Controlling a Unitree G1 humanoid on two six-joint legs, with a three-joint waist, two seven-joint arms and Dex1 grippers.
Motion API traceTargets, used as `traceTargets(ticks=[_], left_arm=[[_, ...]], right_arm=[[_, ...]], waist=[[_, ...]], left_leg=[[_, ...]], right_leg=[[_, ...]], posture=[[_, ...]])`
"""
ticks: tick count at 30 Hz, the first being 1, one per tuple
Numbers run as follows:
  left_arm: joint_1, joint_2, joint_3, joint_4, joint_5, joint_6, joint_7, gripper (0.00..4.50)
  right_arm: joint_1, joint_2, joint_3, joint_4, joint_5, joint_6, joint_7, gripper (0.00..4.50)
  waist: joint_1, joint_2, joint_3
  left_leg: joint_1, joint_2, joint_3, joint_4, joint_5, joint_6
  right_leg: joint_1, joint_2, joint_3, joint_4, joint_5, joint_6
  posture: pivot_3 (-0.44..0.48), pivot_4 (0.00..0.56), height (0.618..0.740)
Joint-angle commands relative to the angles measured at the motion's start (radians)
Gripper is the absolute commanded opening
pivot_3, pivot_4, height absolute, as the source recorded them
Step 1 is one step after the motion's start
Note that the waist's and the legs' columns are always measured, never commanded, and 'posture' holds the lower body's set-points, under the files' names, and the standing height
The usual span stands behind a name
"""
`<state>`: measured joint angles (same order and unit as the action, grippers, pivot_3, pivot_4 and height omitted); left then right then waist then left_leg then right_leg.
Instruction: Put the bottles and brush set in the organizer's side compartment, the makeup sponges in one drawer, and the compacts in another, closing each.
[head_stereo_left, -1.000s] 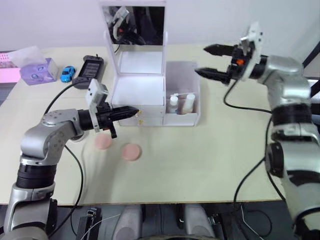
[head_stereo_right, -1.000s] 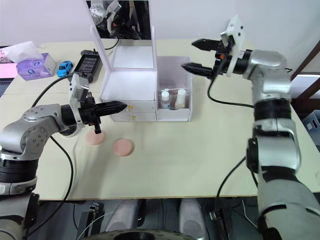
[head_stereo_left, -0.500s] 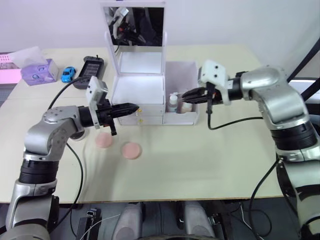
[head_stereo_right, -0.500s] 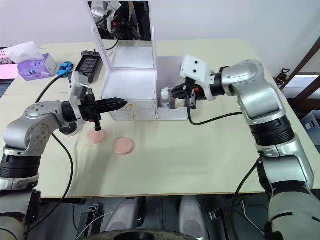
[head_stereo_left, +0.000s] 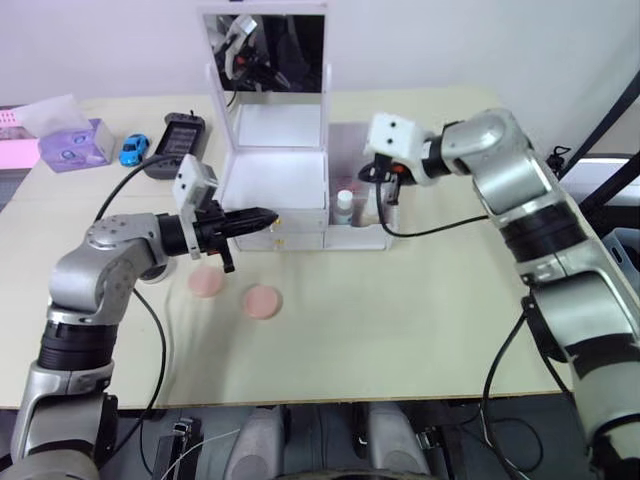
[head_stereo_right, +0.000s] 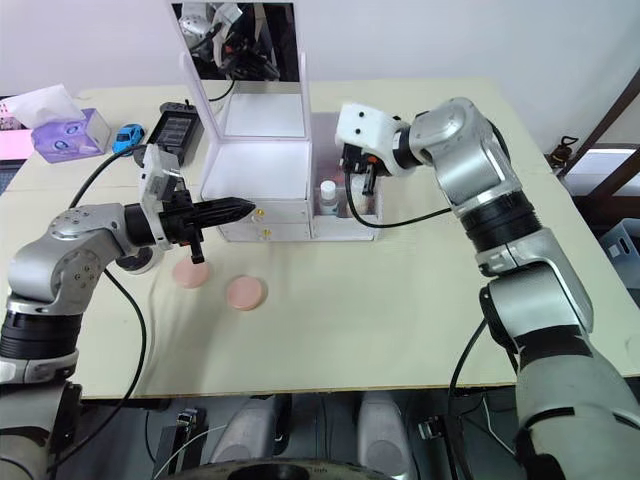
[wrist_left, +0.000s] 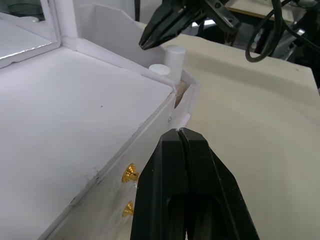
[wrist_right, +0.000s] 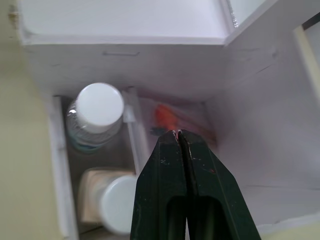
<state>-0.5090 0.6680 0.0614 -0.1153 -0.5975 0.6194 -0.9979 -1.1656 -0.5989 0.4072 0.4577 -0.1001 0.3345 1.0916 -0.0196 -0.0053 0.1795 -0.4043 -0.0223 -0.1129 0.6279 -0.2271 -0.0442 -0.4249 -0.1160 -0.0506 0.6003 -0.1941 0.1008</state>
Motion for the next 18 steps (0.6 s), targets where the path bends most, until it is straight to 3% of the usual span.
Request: traceTargets(ticks=[1, 6, 14, 15, 18], left_arm=[[0.004, 0.013, 0.033, -0.036, -0.003, -0.015, 0.010, 0.00], [0.012, 0.015, 0.045, -0.045, -0.012, -0.016, 0.015, 0.00], [0.025, 0.043, 0.140, -0.027, -0.057, 0.006, 0.022, 0.00], [0.030, 0.055, 0.163, -0.018, -0.065, 0.010, 0.020, 0.00], [0.060, 0.109, 0.223, 0.022, -0.054, -0.011, 0.005, 0.92]], right_arm=[[-0.066, 0.018, -0.026, 0.073, -0.042, -0.104, -0.051, 0.04], [-0.083, 0.022, -0.084, 0.099, -0.009, -0.115, -0.038, 0.04], [0.048, -0.078, -0.368, -0.118, 0.283, 0.099, 0.098, 0.04], [0.086, -0.107, -0.401, -0.144, 0.302, 0.109, 0.102, 0.60], [0.210, -0.201, -0.506, -0.224, 0.364, 0.142, 0.107, 1.83]], waist=[[0.000, 0.000, 0.000], [0.000, 0.000, 0.000], [0.004, 0.000, 0.000], [0.007, -0.001, 0.000], [0.007, -0.001, 0.000]], left_leg=[[0.000, 0.000, 0.000, 0.000, 0.000, 0.000], [0.000, 0.000, 0.000, -0.001, 0.000, 0.000], [0.000, 0.000, 0.000, -0.001, 0.000, 0.000], [0.000, 0.000, 0.000, -0.001, 0.000, 0.000], [-0.001, 0.000, 0.000, 0.000, 0.000, 0.000]], right_leg=[[0.000, 0.000, 0.000, 0.000, 0.000, 0.000], [0.000, 0.000, 0.000, 0.000, 0.000, 0.000], [0.000, 0.000, 0.000, 0.000, 0.000, 0.000], [0.000, 0.000, 0.000, -0.001, 0.000, 0.000], [0.001, 0.000, 0.000, -0.001, 0.000, 0.000]], posture=[[0.000, 0.150, 0.740], [0.000, 0.150, 0.740], [0.000, 0.150, 0.740], [0.000, 0.150, 0.740], [0.000, 0.150, 0.740]])
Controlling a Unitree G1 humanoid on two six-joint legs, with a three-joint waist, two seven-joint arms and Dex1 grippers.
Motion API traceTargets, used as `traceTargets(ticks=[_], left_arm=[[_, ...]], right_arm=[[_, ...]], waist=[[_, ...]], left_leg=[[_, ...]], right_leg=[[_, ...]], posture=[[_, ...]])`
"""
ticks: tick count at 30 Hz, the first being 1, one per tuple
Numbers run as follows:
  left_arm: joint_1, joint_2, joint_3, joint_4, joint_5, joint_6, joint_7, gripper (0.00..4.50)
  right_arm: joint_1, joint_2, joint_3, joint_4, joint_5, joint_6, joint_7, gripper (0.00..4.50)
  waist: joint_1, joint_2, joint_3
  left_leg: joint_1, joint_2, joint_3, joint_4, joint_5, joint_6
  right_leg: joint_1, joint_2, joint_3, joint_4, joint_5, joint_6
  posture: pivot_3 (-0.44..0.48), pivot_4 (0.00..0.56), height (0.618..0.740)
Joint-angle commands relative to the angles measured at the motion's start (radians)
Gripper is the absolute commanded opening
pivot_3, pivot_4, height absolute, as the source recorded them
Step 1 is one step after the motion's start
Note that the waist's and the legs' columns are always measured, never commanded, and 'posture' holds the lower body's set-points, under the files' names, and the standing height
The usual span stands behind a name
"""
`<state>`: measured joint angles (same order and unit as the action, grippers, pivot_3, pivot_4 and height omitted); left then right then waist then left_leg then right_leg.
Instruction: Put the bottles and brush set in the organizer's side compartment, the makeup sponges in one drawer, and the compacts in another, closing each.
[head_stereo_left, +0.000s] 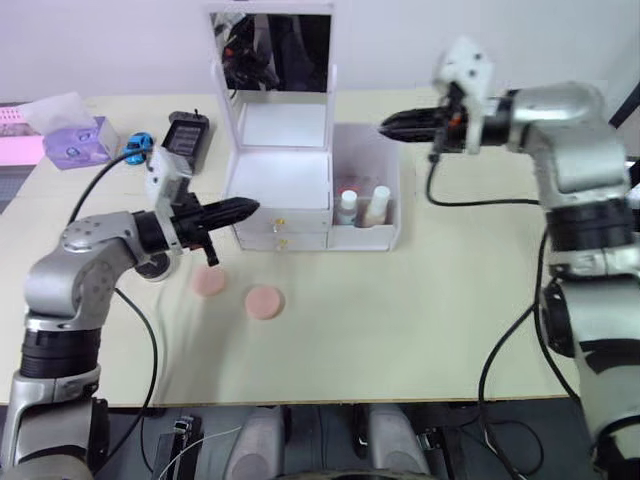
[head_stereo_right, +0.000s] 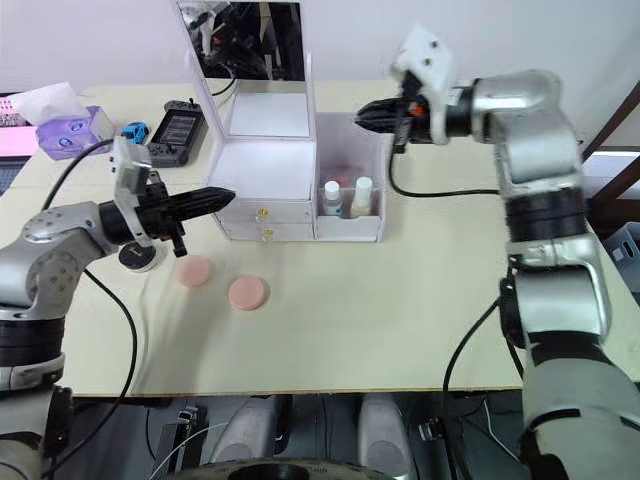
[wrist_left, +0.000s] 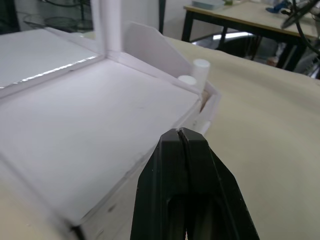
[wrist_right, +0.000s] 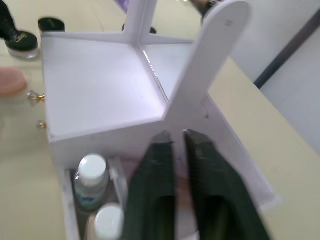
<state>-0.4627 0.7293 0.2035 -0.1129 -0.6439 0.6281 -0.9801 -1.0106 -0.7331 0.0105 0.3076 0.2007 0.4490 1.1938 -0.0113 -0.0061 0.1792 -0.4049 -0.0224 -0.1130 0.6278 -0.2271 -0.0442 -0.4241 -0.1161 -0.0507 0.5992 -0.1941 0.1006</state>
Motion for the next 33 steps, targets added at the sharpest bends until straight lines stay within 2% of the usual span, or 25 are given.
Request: traceTargets(ticks=[1, 5, 7, 11, 14, 17, 21, 25, 30, 33], left_arm=[[0.024, 0.067, 0.097, 0.037, 0.001, -0.035, -0.022, 1.41], [0.083, 0.154, 0.193, 0.176, 0.036, -0.120, -0.073, 3.60], [0.116, 0.187, 0.237, 0.267, 0.053, -0.175, -0.101, 4.45], [0.194, 0.236, 0.309, 0.451, 0.096, -0.296, -0.145, 4.45], [0.232, 0.230, 0.334, 0.526, 0.102, -0.334, -0.149, 4.45], [0.227, 0.225, 0.341, 0.560, 0.103, -0.366, -0.136, 4.45], [0.207, 0.226, 0.349, 0.547, 0.089, -0.365, -0.111, 4.45], [0.215, 0.214, 0.372, 0.458, 0.050, -0.308, -0.082, 4.45], [0.279, 0.144, 0.403, 0.196, -0.023, -0.221, 0.025, 4.45], [0.366, 0.026, 0.418, -0.059, -0.073, -0.168, 0.178, 4.45]], right_arm=[[0.088, -0.090, -0.146, -0.095, 0.088, 0.044, 0.000, 2.33], [0.288, -0.199, -0.326, -0.119, 0.139, 0.033, -0.021, 4.41], [0.405, -0.226, -0.418, -0.123, 0.169, 0.034, -0.029, 4.50], [0.635, -0.213, -0.562, -0.152, 0.199, -0.004, -0.065, 4.50], [0.749, -0.187, -0.590, -0.170, 0.194, -0.037, -0.110, 4.50], [0.788, -0.169, -0.579, -0.181, 0.198, -0.054, -0.146, 4.50], [0.766, -0.173, -0.549, -0.175, 0.207, -0.056, -0.165, 4.50], [0.692, -0.196, -0.489, -0.192, 0.237, 0.008, -0.155, 4.50], [0.536, -0.193, -0.359, -0.318, 0.300, 0.156, -0.160, 4.50], [0.388, -0.156, -0.241, -0.394, 0.340, 0.284, -0.188, 4.50]], waist=[[-0.003, 0.001, 0.000], [-0.008, 0.001, 0.000], [-0.007, 0.001, 0.000], [-0.006, 0.001, 0.000], [-0.005, 0.001, 0.000], [-0.004, 0.001, 0.000], [-0.002, 0.001, 0.000], [-0.004, 0.001, 0.000], [-0.007, 0.001, 0.000], [-0.008, 0.001, 0.000]], left_leg=[[0.000, 0.000, 0.000, 0.000, 0.000, 0.000], [0.001, 0.000, 0.001, -0.001, 0.000, 0.000], [0.002, 0.001, 0.002, -0.002, 0.000, 0.000], [0.004, 0.001, 0.004, -0.002, 0.000, 0.000], [0.004, 0.001, 0.006, 0.000, 0.000, 0.000], [0.005, 0.002, 0.006, 0.001, 0.000, 0.000], [0.005, 0.002, 0.006, 0.001, 0.000, 0.000], [0.005, 0.002, 0.006, -0.001, 0.000, 0.000], [0.005, 0.002, 0.007, -0.002, 0.000, 0.000], [0.007, 0.002, 0.008, -0.001, 0.000, 0.000]], right_leg=[[0.000, 0.000, 0.000, 0.000, 0.000, 0.000], [-0.001, 0.000, 0.000, 0.001, -0.001, -0.001], [-0.001, 0.000, 0.000, 0.001, -0.003, -0.001], [0.000, 0.000, 0.001, 0.001, -0.004, -0.001], [0.000, -0.001, 0.003, 0.001, -0.003, -0.002], [0.001, -0.001, 0.003, 0.000, -0.003, -0.002], [0.001, -0.001, 0.003, 0.001, -0.003, -0.002], [0.001, -0.001, 0.003, 0.001, -0.003, -0.002], [0.000, -0.001, 0.005, 0.001, -0.003, -0.002], [0.000, -0.001, 0.006, 0.001, -0.003, -0.002]], posture=[[0.000, 0.150, 0.740], [0.000, 0.150, 0.740], [0.000, 0.150, 0.740], [0.000, 0.150, 0.740], [0.000, 0.150, 0.740], [0.000, 0.150, 0.740], [0.000, 0.150, 0.740], [0.000, 0.150, 0.740], [0.000, 0.150, 0.740], [0.000, 0.150, 0.740]])
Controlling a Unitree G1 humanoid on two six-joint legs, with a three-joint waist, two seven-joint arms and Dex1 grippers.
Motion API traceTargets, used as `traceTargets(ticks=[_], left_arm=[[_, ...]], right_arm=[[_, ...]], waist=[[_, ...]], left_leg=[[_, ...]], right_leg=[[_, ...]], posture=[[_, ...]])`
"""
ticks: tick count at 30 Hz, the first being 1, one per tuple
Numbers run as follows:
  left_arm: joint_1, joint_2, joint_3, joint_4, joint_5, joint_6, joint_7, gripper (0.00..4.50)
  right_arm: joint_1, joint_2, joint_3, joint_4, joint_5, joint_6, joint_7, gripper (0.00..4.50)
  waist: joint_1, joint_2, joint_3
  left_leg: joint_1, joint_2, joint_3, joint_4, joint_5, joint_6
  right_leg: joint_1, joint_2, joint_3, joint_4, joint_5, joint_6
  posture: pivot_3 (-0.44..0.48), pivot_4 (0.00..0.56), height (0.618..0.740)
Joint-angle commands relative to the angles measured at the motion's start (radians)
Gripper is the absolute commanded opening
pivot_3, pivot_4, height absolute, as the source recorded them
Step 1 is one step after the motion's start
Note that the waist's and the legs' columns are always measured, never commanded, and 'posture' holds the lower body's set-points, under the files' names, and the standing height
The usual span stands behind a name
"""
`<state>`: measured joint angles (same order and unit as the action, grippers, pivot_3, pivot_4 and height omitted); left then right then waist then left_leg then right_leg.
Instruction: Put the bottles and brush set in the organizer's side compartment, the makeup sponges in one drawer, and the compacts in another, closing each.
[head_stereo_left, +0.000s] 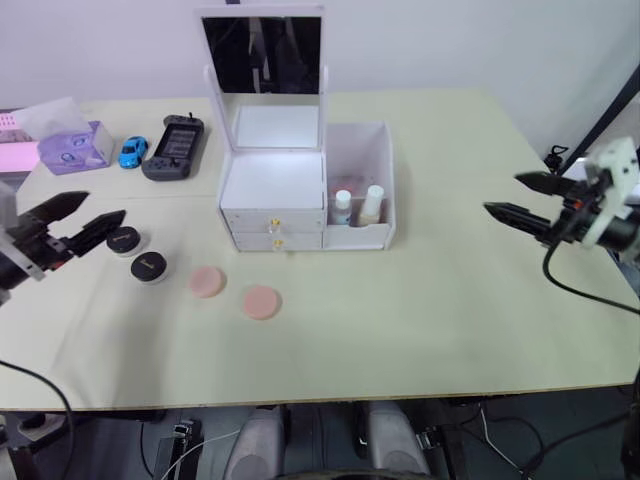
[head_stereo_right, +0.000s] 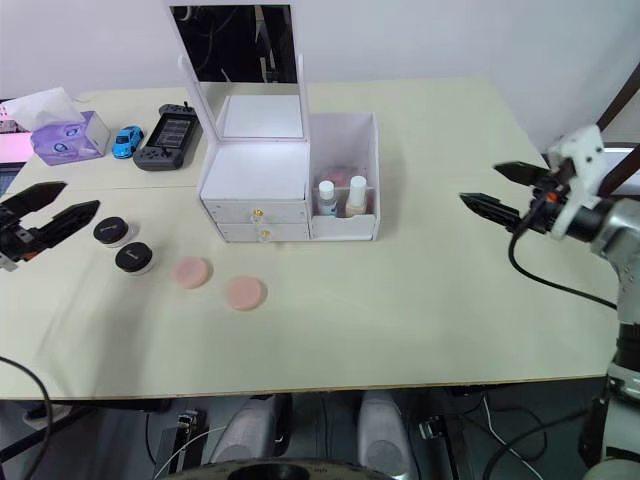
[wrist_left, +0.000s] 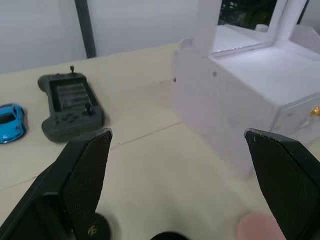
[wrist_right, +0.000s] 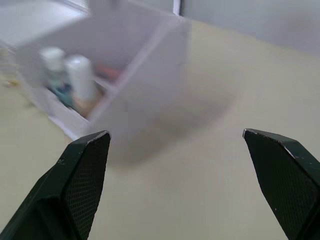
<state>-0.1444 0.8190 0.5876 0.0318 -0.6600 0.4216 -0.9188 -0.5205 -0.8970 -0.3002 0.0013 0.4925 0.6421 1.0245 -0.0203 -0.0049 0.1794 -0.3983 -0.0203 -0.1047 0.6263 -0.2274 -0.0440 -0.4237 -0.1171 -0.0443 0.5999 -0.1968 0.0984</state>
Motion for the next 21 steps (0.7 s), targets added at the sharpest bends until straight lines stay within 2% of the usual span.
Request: traceTargets(ticks=[1, 7, 11, 14, 18, 21], left_arm=[[0.078, -0.102, 0.033, -0.280, -0.070, 0.053, 0.163, 4.45], [0.221, -0.297, -0.008, -0.577, -0.064, 0.087, 0.423, 4.45], [0.343, -0.483, -0.160, -0.759, 0.072, 0.057, 0.629, 4.45], [0.383, -0.555, -0.273, -0.788, 0.183, 0.017, 0.699, 4.45], [0.358, -0.597, -0.416, -0.709, 0.357, -0.059, 0.761, 4.45], [0.319, -0.635, -0.466, -0.646, 0.396, -0.099, 0.779, 4.45]], right_arm=[[-0.142, 0.014, 0.106, -0.099, 0.056, 0.127, -0.017, 4.50], [-0.287, 0.031, 0.243, -0.108, 0.068, 0.159, 0.051, 4.50], [-0.370, 0.065, 0.336, -0.127, 0.049, 0.139, 0.094, 4.50], [-0.409, 0.084, 0.382, -0.136, 0.045, 0.145, 0.112, 4.50], [-0.485, 0.107, 0.412, -0.137, 0.066, 0.206, 0.129, 4.50], [-0.506, 0.101, 0.424, -0.151, 0.063, 0.239, 0.122, 4.50]], waist=[[0.001, -0.001, 0.000], [0.016, -0.005, 0.000], [0.012, -0.006, -0.001], [0.015, -0.007, -0.001], [0.014, -0.007, -0.001], [0.015, -0.007, -0.002]], left_leg=[[0.000, 0.000, 0.001, 0.000, 0.000, 0.000], [-0.001, -0.001, 0.001, 0.001, 0.000, 0.000], [-0.002, -0.002, 0.004, 0.003, 0.000, 0.000], [-0.001, -0.001, 0.004, 0.003, 0.000, 0.000], [0.000, -0.001, 0.005, 0.004, 0.000, 0.000], [0.000, -0.001, 0.005, 0.004, 0.000, 0.000]], right_leg=[[0.000, 0.000, 0.001, 0.000, 0.000, 0.000], [0.001, 0.001, 0.002, -0.001, 0.000, 0.000], [0.001, 0.000, 0.005, -0.003, 0.002, 0.002], [0.001, 0.001, 0.006, -0.002, 0.002, 0.002], [0.001, 0.001, 0.006, -0.002, 0.002, 0.001], [0.001, 0.001, 0.006, -0.002, 0.002, 0.001]], posture=[[0.000, 0.150, 0.740], [0.000, 0.150, 0.740], [0.000, 0.150, 0.740], [0.000, 0.150, 0.740], [0.000, 0.150, 0.740], [0.000, 0.150, 0.740]])
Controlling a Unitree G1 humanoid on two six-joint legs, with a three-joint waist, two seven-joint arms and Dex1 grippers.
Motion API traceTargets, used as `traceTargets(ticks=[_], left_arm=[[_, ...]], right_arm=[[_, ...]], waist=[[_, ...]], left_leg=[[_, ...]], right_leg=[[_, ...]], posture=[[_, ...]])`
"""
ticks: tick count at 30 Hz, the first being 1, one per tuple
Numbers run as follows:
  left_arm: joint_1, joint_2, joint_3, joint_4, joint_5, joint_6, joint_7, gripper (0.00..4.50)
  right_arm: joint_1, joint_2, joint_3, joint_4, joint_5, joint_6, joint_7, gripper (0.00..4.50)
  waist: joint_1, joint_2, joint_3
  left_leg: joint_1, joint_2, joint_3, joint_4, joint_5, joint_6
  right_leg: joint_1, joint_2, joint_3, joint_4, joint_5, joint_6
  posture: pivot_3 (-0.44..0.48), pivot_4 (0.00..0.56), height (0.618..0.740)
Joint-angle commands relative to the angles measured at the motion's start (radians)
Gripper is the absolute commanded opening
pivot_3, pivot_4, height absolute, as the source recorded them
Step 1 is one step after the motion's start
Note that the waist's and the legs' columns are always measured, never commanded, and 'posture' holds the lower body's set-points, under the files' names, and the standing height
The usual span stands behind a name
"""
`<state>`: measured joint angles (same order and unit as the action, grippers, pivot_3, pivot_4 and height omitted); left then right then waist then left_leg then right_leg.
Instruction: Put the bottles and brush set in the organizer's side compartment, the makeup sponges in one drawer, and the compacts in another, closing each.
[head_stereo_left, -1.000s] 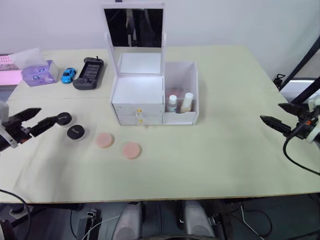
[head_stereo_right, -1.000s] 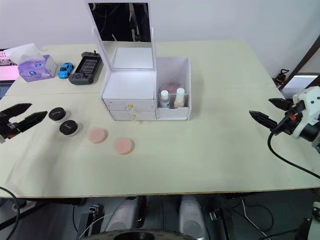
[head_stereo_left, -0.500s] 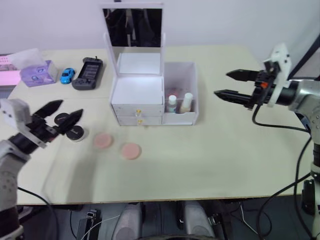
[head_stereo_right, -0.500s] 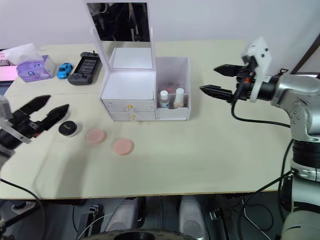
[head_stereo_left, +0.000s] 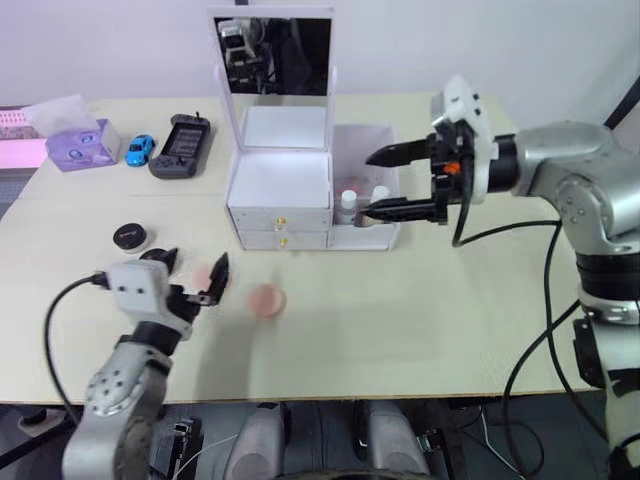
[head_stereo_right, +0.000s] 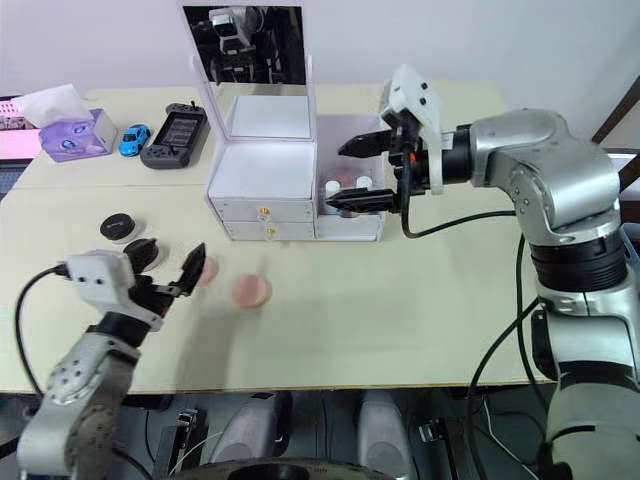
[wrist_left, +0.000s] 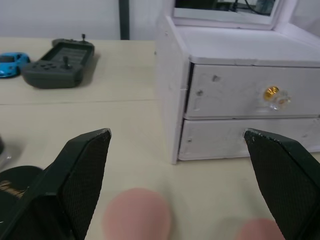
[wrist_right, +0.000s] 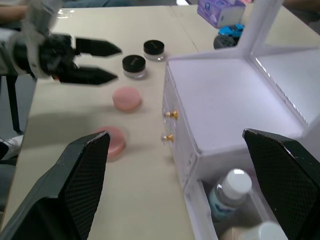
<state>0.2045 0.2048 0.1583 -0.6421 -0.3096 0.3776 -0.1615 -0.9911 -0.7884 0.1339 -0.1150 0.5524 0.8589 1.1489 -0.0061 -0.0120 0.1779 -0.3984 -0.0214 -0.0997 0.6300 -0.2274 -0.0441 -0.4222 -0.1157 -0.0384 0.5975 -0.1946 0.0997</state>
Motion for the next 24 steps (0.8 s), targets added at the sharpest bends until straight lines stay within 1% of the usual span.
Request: traceTargets(ticks=[1, 5, 8, 13, 16, 18, 19, 21, 24], left_arm=[[-0.042, -0.027, -0.053, 0.045, 0.052, -0.063, 0.017, 4.45], [-0.092, -0.058, -0.122, 0.107, 0.067, -0.096, -0.005, 4.45], [-0.118, -0.075, -0.172, 0.124, 0.060, -0.100, -0.031, 4.45], [-0.141, -0.096, -0.222, 0.159, 0.059, -0.121, -0.058, 4.45], [-0.173, -0.115, -0.230, 0.195, 0.064, -0.138, -0.058, 4.45], [-0.194, -0.130, -0.234, 0.215, 0.065, -0.151, -0.054, 3.93], [-0.202, -0.137, -0.235, 0.223, 0.066, -0.154, -0.052, 3.59], [-0.216, -0.149, -0.240, 0.244, 0.069, -0.161, -0.051, 2.69], [-0.229, -0.158, -0.241, 0.262, 0.073, -0.168, -0.052, 2.69]], right_arm=[[-0.042, -0.012, -0.006, -0.036, 0.001, 0.030, -0.002, 4.50], [-0.068, -0.027, -0.003, -0.022, -0.014, 0.049, -0.009, 4.50], [-0.067, -0.039, -0.007, -0.037, -0.017, 0.064, -0.013, 4.50], [-0.055, -0.053, -0.015, -0.049, -0.031, 0.069, -0.032, 4.50], [-0.058, -0.064, -0.011, -0.044, -0.046, 0.062, -0.040, 4.50], [-0.064, -0.071, -0.005, -0.039, -0.055, 0.058, -0.040, 4.50], [-0.067, -0.073, -0.003, -0.038, -0.058, 0.058, -0.039, 4.50], [-0.076, -0.077, 0.000, -0.036, -0.063, 0.060, -0.036, 4.50], [-0.083, -0.076, 0.001, -0.039, -0.069, 0.065, -0.036, 4.50]], waist=[[0.001, 0.000, 0.000], [0.001, 0.000, 0.000], [0.002, 0.000, 0.000], [-0.001, 0.000, 0.000], [-0.002, 0.000, 0.000], [-0.001, 0.000, 0.000], [-0.002, 0.000, 0.000], [-0.001, 0.000, 0.000], [-0.001, 0.000, 0.000]], left_leg=[[0.000, 0.000, 0.000, 0.000, 0.000, 0.000], [-0.002, 0.000, 0.000, -0.001, 0.000, 0.001], [-0.002, 0.000, 0.000, -0.001, -0.001, 0.001], [-0.002, 0.000, 0.000, 0.000, -0.001, 0.001], [-0.002, 0.000, 0.000, 0.000, -0.001, 0.001], [-0.002, 0.000, 0.000, 0.000, -0.001, 0.001], [-0.002, 0.000, 0.000, 0.000, -0.001, 0.001], [-0.002, 0.000, 0.000, 0.000, -0.001, 0.001], [-0.002, 0.000, 0.000, 0.000, -0.001, 0.001]], right_leg=[[0.000, 0.000, 0.000, 0.000, 0.000, 0.000], [-0.001, 0.000, 0.000, -0.001, 0.000, 0.000], [-0.002, 0.000, 0.000, 0.000, 0.000, 0.000], [-0.002, 0.000, 0.000, 0.000, 0.000, 0.000], [-0.002, 0.000, 0.000, 0.000, 0.000, 0.000], [-0.002, 0.000, 0.000, 0.000, 0.000, 0.000], [-0.002, 0.000, 0.000, 0.000, 0.000, 0.000], [-0.002, 0.000, 0.000, 0.000, 0.000, 0.000], [-0.002, 0.000, 0.000, 0.000, 0.000, 0.001]], posture=[[0.000, 0.150, 0.740], [0.000, 0.150, 0.740], [0.000, 0.150, 0.740], [0.000, 0.150, 0.740], [0.000, 0.150, 0.740], [0.000, 0.150, 0.740], [0.000, 0.150, 0.740], [0.000, 0.150, 0.740], [0.000, 0.150, 0.740]])
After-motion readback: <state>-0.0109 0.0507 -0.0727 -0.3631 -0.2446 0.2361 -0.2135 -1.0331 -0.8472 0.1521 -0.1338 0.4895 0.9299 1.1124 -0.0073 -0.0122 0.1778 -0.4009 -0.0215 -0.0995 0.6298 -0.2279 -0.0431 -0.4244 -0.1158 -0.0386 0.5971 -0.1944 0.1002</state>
